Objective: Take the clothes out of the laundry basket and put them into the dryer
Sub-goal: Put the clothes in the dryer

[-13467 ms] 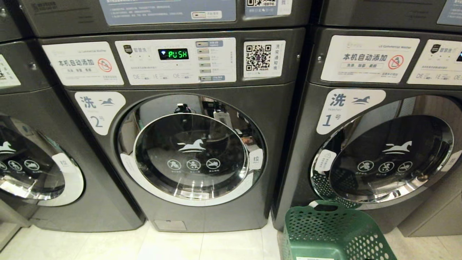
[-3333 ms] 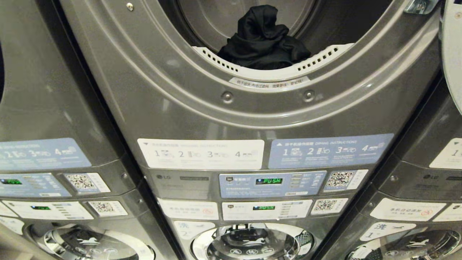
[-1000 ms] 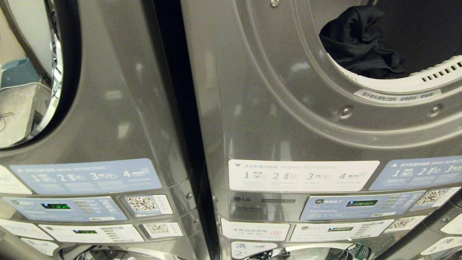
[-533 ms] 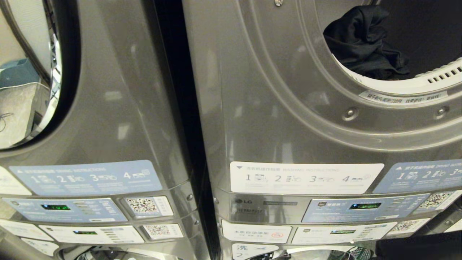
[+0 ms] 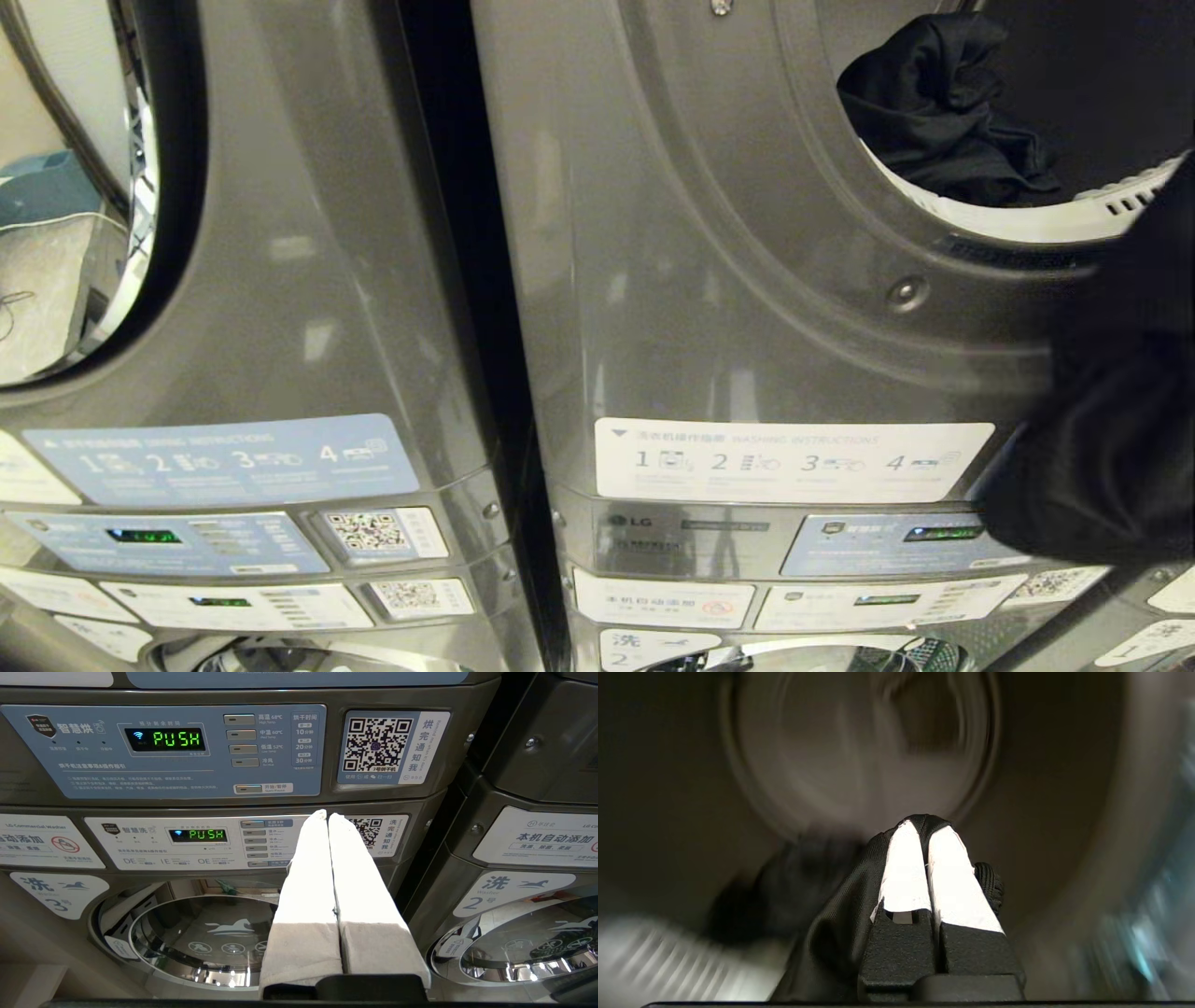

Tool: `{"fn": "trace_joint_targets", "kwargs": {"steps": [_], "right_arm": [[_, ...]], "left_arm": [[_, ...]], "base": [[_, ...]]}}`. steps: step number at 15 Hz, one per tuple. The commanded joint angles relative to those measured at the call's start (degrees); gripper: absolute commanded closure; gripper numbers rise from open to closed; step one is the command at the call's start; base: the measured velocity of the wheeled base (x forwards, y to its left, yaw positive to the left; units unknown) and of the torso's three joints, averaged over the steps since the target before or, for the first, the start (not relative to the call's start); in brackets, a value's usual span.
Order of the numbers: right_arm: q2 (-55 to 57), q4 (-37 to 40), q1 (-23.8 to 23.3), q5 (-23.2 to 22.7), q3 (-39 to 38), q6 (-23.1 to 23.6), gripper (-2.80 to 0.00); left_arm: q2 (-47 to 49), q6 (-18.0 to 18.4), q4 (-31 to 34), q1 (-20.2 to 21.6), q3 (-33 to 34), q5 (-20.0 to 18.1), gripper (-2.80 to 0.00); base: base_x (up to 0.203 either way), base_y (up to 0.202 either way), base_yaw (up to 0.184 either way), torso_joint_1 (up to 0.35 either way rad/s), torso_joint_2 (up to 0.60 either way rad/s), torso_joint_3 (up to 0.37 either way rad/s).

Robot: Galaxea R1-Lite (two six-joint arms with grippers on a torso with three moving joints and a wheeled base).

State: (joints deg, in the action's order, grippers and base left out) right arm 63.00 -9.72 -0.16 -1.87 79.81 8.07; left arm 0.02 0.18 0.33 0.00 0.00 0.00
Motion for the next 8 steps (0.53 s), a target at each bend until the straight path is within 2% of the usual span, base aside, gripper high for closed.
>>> {"fn": "trace_joint_targets", "kwargs": {"steps": [1,4,6,8], "right_arm": [[14.0,-6.4,0.2,0.0,6.3,1.0,0.0],[23.6,-18.3,3.1,0.2,14.4,6.0,0.0],[28.0,-20.7,7.1,0.2,20.0,9.2,0.0],[32.2,-21.1,9.0,1.1,28.5,12.1,0.0]], "left_arm": [[0.0,0.0,0.0,0.0,0.1,0.0,0.0],[0.0,0.0,0.0,0.0,0.1,0.0,0.0],[0.0,0.0,0.0,0.0,0.1,0.0,0.0],[0.0,0.0,0.0,0.0,0.1,0.0,0.0]], "base": [[0.0,0.0,0.0,0.0,0.0,0.0],[0.0,0.0,0.0,0.0,0.0,0.0],[0.0,0.0,0.0,0.0,0.0,0.0],[0.0,0.0,0.0,0.0,0.0,0.0]]}}
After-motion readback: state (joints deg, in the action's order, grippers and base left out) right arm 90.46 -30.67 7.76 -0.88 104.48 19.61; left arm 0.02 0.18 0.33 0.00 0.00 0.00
